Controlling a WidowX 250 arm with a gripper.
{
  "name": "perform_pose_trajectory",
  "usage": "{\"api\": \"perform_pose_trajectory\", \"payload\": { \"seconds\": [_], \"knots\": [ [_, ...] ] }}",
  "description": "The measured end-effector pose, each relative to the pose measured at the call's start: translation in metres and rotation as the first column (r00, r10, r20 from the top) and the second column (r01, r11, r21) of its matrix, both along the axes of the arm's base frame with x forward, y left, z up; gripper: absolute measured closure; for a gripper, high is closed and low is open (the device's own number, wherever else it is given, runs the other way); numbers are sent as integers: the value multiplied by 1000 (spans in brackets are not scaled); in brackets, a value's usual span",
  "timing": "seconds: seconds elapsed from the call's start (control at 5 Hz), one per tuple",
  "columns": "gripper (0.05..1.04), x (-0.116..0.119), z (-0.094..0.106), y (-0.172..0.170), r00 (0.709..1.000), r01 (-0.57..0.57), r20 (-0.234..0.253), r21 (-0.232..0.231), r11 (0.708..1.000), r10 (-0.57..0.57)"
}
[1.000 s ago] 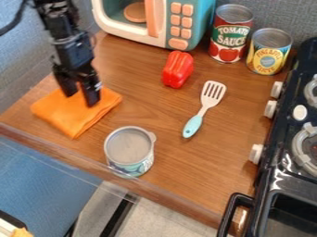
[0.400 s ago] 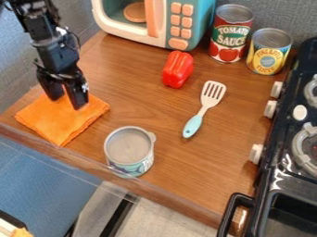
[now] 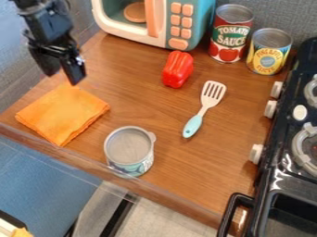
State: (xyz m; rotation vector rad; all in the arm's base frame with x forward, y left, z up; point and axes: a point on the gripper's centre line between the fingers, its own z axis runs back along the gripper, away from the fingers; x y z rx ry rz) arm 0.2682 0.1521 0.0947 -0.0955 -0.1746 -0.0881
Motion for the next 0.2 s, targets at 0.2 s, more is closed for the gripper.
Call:
{"api": "perform_pose_trajectory", "payload": {
  "seconds": [0.2],
  "knots": [
    [84,-6,1,-2,999,12,-31,-19,1000,-13]
  ]
}}
